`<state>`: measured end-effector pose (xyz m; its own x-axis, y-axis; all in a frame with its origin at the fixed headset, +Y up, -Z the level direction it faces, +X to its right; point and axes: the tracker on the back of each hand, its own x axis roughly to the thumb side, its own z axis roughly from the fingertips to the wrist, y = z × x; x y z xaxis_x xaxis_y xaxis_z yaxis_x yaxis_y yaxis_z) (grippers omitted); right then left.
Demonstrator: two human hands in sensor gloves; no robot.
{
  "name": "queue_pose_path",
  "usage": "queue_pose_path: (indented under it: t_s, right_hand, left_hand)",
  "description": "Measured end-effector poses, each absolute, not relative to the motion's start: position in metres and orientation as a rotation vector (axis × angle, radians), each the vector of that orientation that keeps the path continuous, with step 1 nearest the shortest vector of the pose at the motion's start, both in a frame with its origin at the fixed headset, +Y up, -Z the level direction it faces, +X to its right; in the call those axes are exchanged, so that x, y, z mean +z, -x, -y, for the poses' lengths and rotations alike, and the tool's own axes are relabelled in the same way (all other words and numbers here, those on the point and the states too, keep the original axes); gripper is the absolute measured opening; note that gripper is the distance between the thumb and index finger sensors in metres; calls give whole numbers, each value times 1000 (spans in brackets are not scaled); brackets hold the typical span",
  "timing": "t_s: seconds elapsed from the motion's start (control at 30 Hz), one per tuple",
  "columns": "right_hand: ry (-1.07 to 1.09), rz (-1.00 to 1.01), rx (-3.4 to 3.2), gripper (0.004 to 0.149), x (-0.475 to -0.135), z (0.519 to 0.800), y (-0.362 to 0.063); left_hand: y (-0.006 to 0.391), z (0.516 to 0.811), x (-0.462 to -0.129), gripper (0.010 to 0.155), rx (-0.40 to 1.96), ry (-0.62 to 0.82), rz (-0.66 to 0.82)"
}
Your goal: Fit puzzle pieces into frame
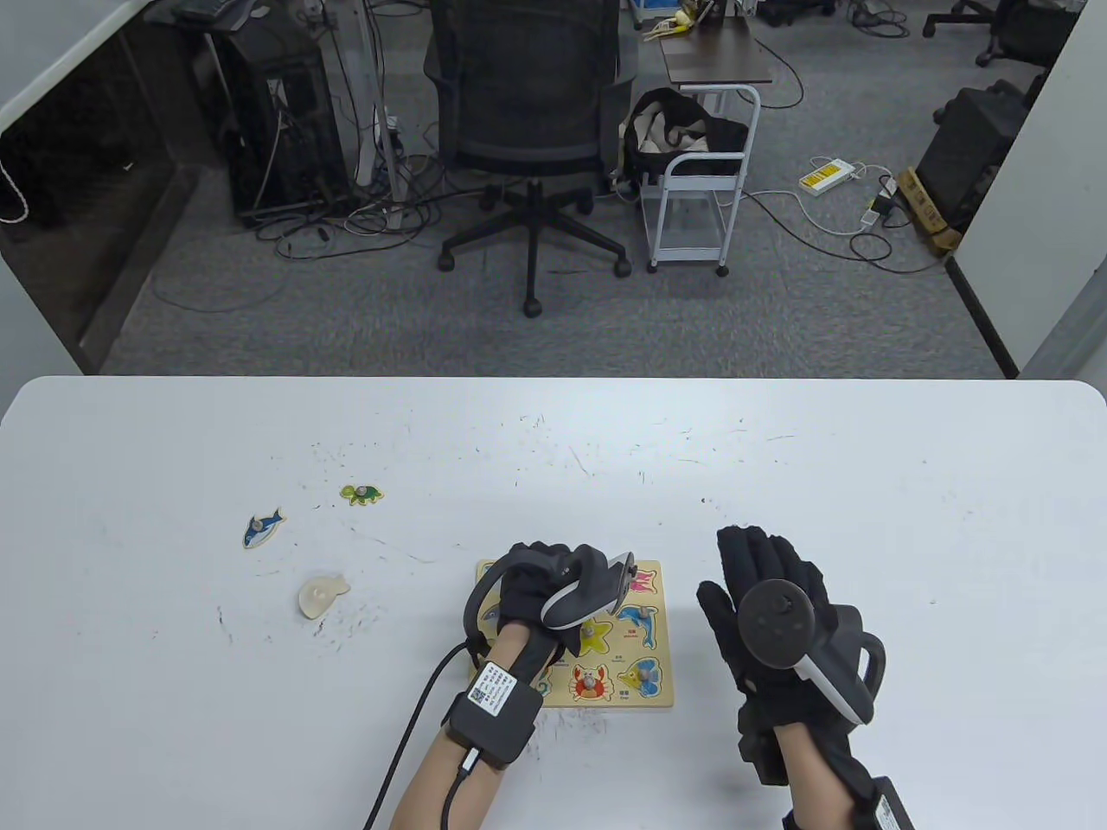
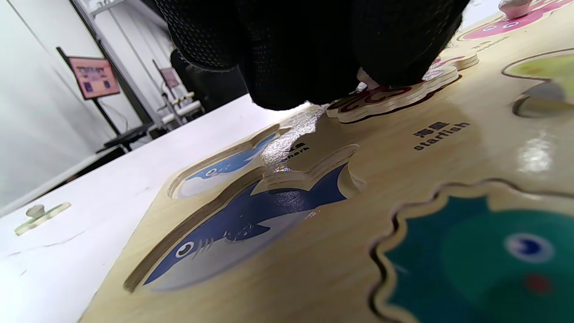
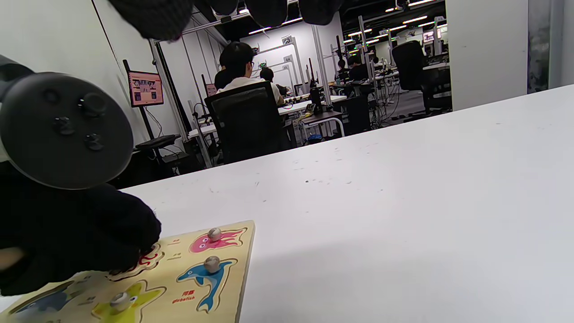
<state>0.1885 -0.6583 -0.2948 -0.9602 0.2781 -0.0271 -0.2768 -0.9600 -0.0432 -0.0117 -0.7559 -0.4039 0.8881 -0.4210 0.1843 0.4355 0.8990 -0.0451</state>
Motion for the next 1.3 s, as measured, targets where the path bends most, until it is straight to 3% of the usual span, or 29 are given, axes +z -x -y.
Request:
queue_pose_path:
  t_s: [0.43, 0.6, 0.93, 1.3]
  right_hand:
    - [43, 42, 2857, 67, -295, 659, -189]
    - [35, 49, 2850, 67, -295, 658, -189]
    - [26, 51, 2847, 67, -294, 658, -190]
    - [36, 36, 2851, 67, -294, 659, -189]
  left_hand:
    - [12, 751, -401, 48, -491, 83, 175]
    - [25, 735, -401, 55, -476, 84, 165]
    - [133, 692, -403, 63, -416, 133, -78]
    - [258, 710, -397, 71, -302, 287, -366]
